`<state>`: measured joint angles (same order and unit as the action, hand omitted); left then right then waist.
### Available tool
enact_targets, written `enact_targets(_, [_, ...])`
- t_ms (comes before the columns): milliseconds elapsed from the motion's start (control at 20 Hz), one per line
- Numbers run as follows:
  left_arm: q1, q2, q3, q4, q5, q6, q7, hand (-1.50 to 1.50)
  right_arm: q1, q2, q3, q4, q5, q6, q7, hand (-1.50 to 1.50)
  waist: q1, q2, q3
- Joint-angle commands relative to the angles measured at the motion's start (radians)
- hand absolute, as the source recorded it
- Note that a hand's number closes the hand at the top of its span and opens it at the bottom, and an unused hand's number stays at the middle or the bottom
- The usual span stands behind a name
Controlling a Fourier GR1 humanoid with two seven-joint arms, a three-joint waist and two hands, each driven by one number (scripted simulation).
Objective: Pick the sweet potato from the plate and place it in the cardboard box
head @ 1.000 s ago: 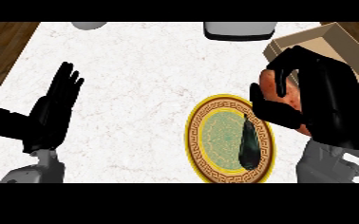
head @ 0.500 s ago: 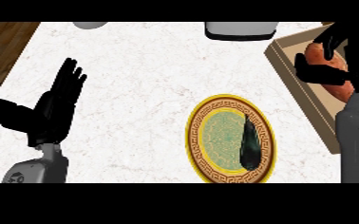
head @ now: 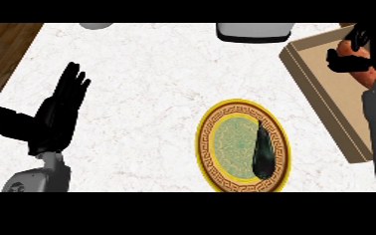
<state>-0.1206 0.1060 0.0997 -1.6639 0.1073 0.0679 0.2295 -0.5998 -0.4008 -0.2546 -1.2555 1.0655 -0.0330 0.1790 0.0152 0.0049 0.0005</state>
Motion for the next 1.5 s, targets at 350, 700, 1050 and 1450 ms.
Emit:
enact_targets(350, [-0.021,-0.026,-0.041,-0.045,-0.024,0.031,0.059,0.00,-0.074,-0.109,0.032,0.502,0.104,0.121,-0.047,-1.50,0.017,0.005,0.001])
enact_targets(700, [-0.021,-0.035,-0.029,0.040,-0.016,0.008,-0.029,0.00,-0.161,-0.136,-0.116,0.623,-0.034,-0.171,-0.315,-1.50,0.012,0.010,0.002])
enact_targets(1050, [-0.059,-0.001,0.004,0.036,-0.006,0.009,0.010,0.00,-0.208,-0.077,-0.291,0.598,-0.290,-0.242,-0.499,-1.50,-0.003,0.004,0.002])
enact_targets(1450, [-0.008,-0.018,-0.009,0.012,-0.023,0.022,-0.003,0.00,-0.264,-0.124,-0.520,0.631,-0.609,0.007,-0.487,-1.50,-0.018,-0.005,0.001])
